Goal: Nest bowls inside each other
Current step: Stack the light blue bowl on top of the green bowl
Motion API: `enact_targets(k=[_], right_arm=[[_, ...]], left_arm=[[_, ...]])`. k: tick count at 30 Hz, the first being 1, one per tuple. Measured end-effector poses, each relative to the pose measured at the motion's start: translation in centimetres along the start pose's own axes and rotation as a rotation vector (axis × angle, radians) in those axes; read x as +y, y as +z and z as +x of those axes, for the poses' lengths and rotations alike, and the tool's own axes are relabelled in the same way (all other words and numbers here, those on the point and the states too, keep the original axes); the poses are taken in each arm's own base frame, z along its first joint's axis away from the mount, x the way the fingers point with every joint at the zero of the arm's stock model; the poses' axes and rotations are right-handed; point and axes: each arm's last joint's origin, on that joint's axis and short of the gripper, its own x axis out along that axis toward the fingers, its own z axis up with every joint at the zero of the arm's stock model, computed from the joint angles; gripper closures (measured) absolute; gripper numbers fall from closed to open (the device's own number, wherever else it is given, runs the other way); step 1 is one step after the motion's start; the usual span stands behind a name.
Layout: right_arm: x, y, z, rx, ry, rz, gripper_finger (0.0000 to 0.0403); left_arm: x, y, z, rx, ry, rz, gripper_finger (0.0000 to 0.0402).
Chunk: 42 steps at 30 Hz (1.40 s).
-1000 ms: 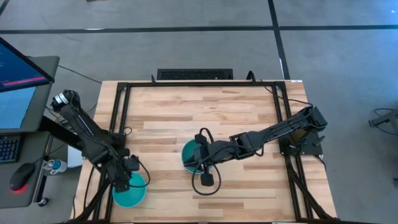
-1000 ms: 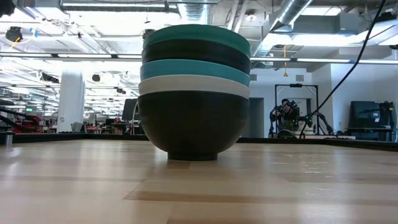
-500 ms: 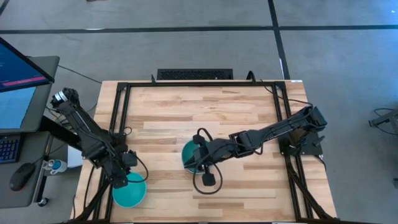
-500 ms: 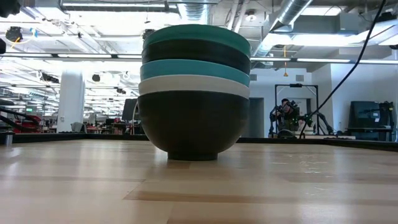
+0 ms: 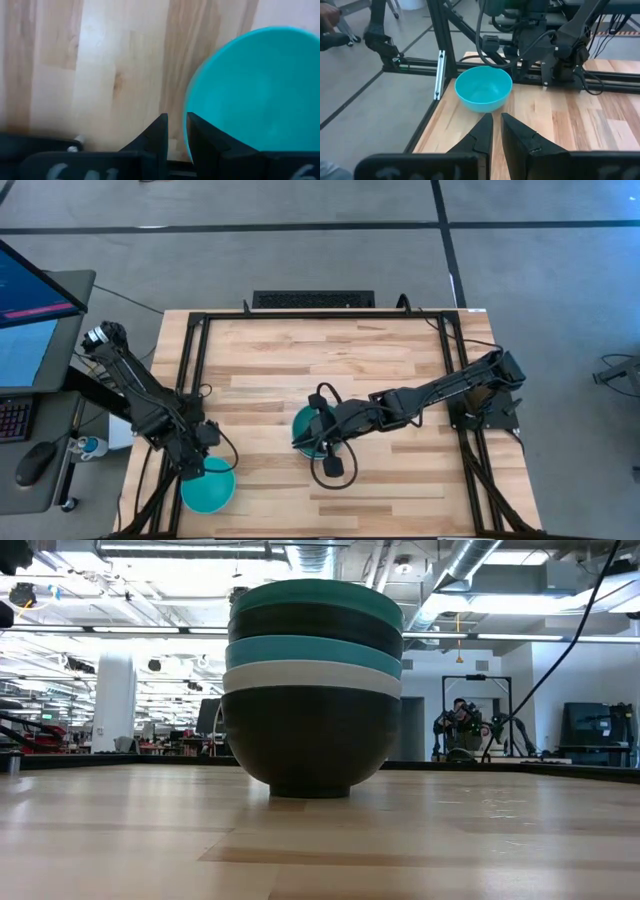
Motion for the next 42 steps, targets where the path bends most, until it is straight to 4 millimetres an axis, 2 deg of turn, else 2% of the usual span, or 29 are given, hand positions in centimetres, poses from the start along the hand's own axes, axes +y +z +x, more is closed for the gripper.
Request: enact_targets(k=[14,20,26,31,33,37,42], right_arm=[[0.0,0.0,0.0,0.0,0.0,0.0,0.0344],[0.0,0.0,0.0,0.0,0.0,0.0,0.0344],[0.0,0.0,0.0,0.0,0.0,0.0,0.0344],[0.0,0.0,0.0,-0.003,0.0,0.0,0.0344],[0.0,0.1,0.0,-0.006,0.0,0.004,0.0344],[0.0,0.2,0.0,-0.018,0.001,0.008,0.0344],[0.1,0.2,0.0,-0.018,0.003,0.008,0.0344]], left_arm=[[-0.2,0.1,0.1,0.007,-0.025,0.029,0.0341],[-0.9,0.1,1.4,0.107,0.005,0.095,0.0341],[-1.5,0.2,2.5,0.127,0.047,0.117,0.0341],[-1.5,0.4,2.6,0.127,0.045,0.121,0.0342],[-1.6,0.6,2.6,0.111,0.038,0.121,0.0351],[-1.6,1.0,2.7,0.092,0.017,0.122,0.0393],[-1.4,1.4,2.7,0.088,0.021,0.097,0.0398]])
